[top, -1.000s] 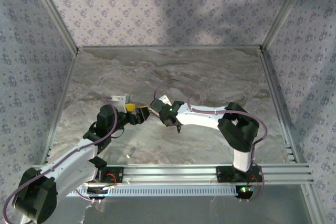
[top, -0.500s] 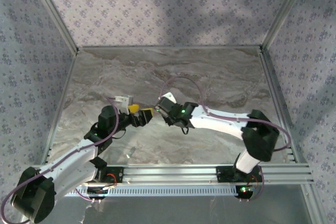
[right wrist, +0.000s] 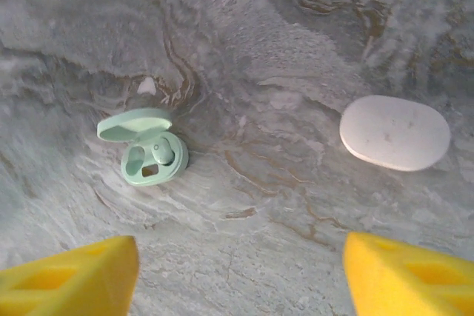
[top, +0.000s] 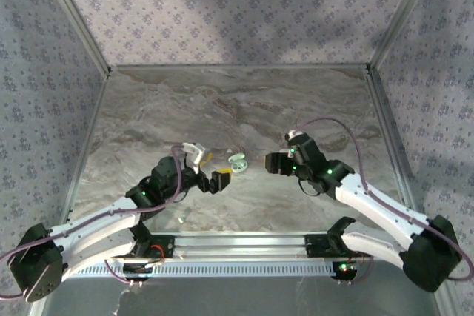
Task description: Insert the wireless bluetooth earbuds into the charging case
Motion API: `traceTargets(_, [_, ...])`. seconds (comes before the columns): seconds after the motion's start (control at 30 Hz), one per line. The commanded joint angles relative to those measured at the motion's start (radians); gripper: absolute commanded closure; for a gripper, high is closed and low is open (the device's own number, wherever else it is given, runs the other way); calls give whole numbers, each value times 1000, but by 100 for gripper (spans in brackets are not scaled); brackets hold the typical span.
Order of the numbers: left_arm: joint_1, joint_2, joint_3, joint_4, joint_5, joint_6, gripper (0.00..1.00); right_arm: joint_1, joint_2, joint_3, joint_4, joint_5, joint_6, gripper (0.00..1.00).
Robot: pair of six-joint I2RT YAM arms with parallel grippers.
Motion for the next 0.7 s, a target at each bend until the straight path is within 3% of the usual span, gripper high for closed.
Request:
traceTargets(0.0, [-42, 35, 59, -4, -59, 75, 0, -74, -43, -49, 67, -172, 33, 21])
traceTargets(0.3, [-52, 51, 84, -55, -132, 64, 0, -103, 13, -67, 136, -272, 50, 20])
traceTargets(0.53, [-21, 82, 133, -157, -223, 49, 0, 13, 45, 8, 69, -228, -3, 19])
traceTargets(0.67, [36, 93, 143, -187, -231, -61, 0, 53, 15, 44, -29, -218, -47, 17])
